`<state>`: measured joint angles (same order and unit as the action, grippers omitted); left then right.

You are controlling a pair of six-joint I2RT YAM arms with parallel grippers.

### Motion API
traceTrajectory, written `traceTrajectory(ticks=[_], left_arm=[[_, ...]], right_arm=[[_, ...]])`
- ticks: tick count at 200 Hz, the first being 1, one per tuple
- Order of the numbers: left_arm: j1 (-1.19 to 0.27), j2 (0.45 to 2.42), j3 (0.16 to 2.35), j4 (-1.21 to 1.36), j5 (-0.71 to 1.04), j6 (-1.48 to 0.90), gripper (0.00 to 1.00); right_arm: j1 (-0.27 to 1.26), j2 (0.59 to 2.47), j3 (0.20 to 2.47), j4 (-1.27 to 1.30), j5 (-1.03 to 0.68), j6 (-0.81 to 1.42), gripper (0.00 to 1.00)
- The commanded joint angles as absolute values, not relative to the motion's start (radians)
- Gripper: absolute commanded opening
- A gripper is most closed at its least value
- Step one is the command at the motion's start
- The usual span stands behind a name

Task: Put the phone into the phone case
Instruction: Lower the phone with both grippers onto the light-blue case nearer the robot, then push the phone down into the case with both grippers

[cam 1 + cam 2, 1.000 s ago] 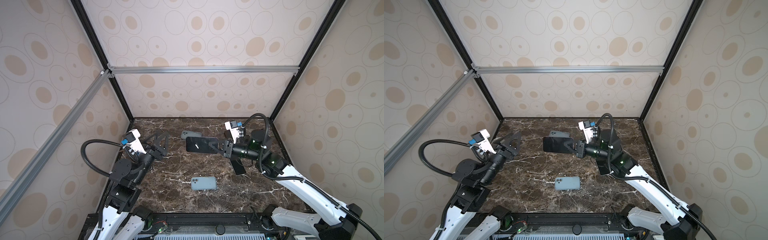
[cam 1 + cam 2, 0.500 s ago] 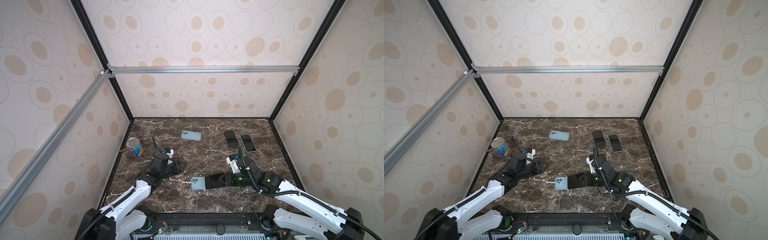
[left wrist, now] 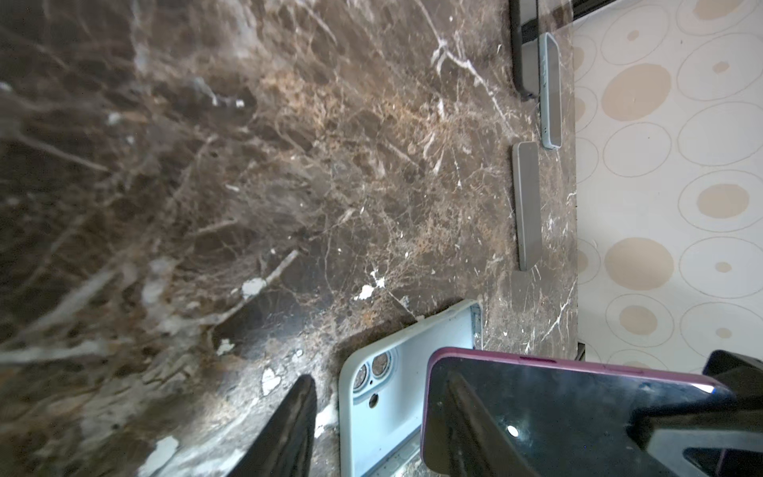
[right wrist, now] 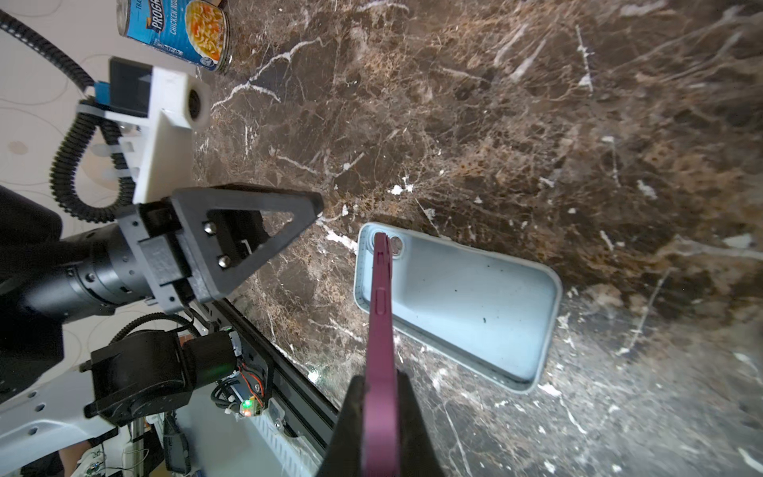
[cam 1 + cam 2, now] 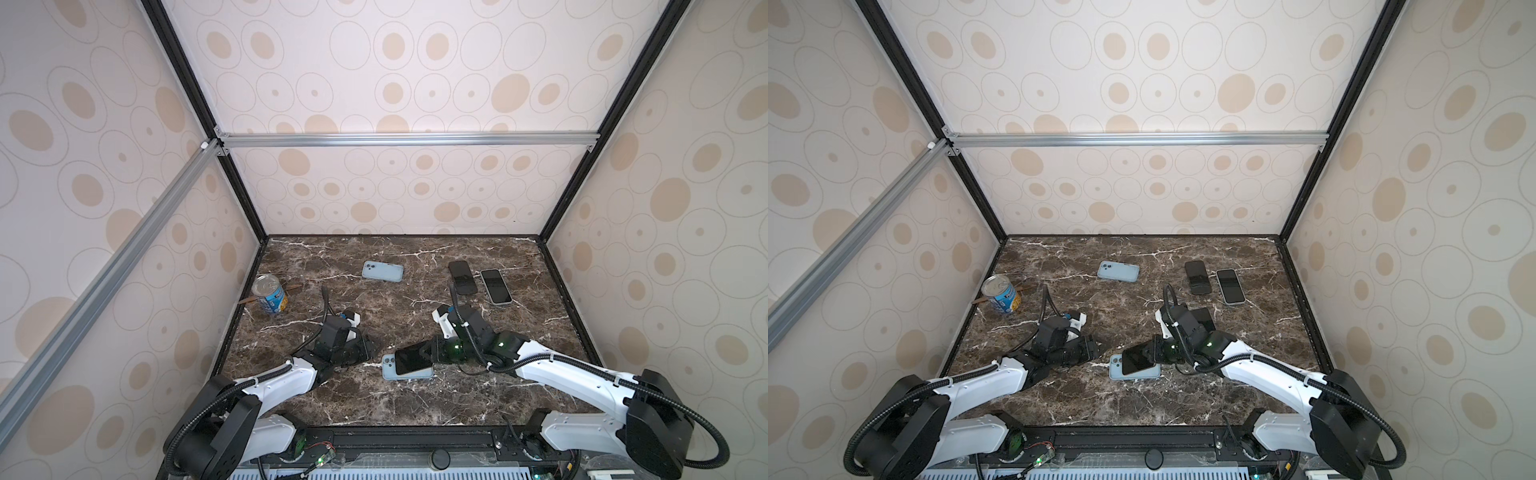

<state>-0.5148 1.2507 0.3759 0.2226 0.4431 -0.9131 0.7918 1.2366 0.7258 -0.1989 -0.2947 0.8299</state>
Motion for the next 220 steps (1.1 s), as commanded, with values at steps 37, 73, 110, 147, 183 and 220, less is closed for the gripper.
traceTrajectory(ticks=[37,73,110,147,183,220], left_arm=[[-0.527,1.297,0.334,0.330,0.465,-0.934,0.37],[-0.532,1.329,0.323,0.389,0.521,-0.962,0.37],[-0.538,1.344,0.307,0.423,0.536,-0.974,0.30],[-0.540,1.322,0.251,0.466,0.544,-1.017,0.28],[-0.547,1.284,0.218,0.463,0.539,-1.033,0.28],[-0.553,1.171,0.156,0.444,0.507,-1.046,0.27]], right_arm=[[0.760,1.309,0.780,-0.133,-0.396,0.833,0.00],[0.743,1.341,0.766,-0.099,-0.419,0.852,0.00],[0.735,1.390,0.721,-0.028,-0.456,0.893,0.00],[0.733,1.420,0.680,0.015,-0.473,0.932,0.00],[0.735,1.393,0.645,0.006,-0.459,0.951,0.00],[0.734,1.345,0.668,-0.087,-0.453,0.915,0.00]])
